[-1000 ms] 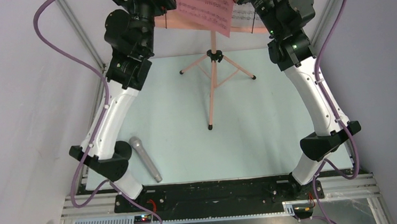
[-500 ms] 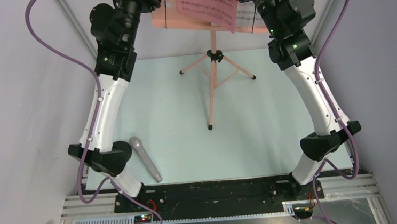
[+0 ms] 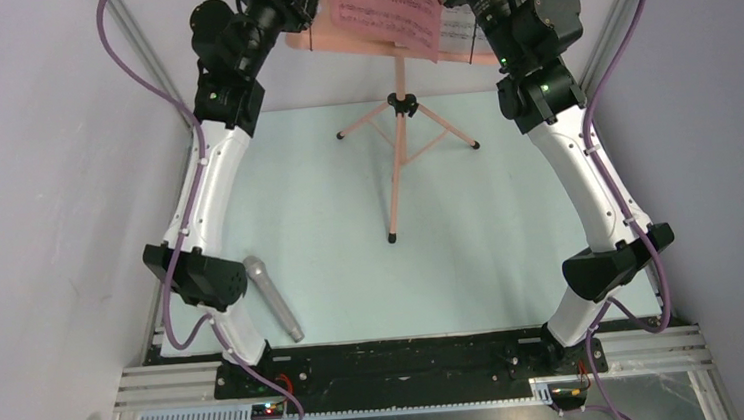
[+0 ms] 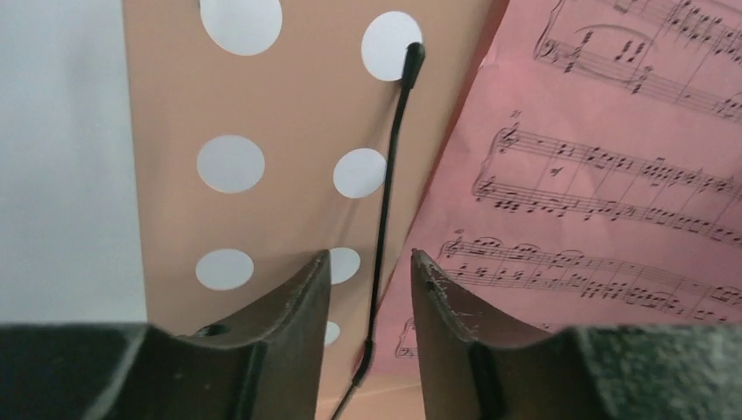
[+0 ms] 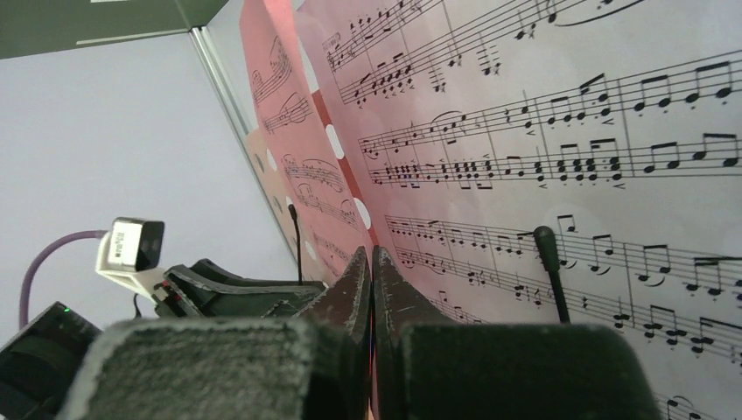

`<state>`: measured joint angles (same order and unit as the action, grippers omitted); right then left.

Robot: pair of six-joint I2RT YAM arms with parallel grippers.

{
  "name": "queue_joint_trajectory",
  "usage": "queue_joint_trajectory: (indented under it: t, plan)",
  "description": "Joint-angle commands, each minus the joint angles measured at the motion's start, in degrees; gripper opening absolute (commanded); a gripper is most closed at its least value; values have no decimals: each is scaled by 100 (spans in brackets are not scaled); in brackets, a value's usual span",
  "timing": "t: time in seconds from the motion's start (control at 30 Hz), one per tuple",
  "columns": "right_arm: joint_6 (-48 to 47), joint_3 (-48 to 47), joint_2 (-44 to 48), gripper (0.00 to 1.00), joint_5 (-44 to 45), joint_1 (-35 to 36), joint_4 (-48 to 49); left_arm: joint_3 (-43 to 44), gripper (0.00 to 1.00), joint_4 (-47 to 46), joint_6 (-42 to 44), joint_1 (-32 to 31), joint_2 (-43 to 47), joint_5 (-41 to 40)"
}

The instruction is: Set up the instrument practice props

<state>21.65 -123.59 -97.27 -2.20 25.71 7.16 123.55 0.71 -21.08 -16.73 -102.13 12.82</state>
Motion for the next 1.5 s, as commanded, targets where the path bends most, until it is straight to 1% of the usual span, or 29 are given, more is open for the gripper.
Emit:
queue_joint_trajectory:
  t: [0.0,0.07,0.1,0.27,0.33,0.43,0.63,0.83,1.1,1.3,1.47]
  plan:
    - [52,-51,33,0,-5,23,317,398,35,-107,-354,101,-90,295]
    - [66,-52,23,0,-24,29,319,387,27,-111,-361,121,-76,247]
    - [80,-56,15,0,-43,25,310,371,26,-108,-350,125,-50,243]
    - [98,-52,-11,0,-44,21,288,242,12,-111,-274,126,49,332]
    - [103,-51,-14,0,-44,17,280,161,10,-129,-245,126,109,385]
    - [116,-51,-45,0,-42,9,278,-72,1,-278,-183,121,251,508]
    - [169,-73,-149,0,-44,-1,326,-837,0,-919,119,126,648,954]
    - [155,-83,-266,0,-17,49,467,-1375,0,-1369,265,122,947,1051]
    - [243,-279,-576,0,-99,92,719,-1542,0,-1572,207,143,1054,1140]
    - [-64,-309,-790,0,-463,260,1191,-1621,0,-1580,176,139,1087,1169]
    - [-135,-189,-857,0,-685,343,1624,-1683,0,-1599,168,143,1134,1182]
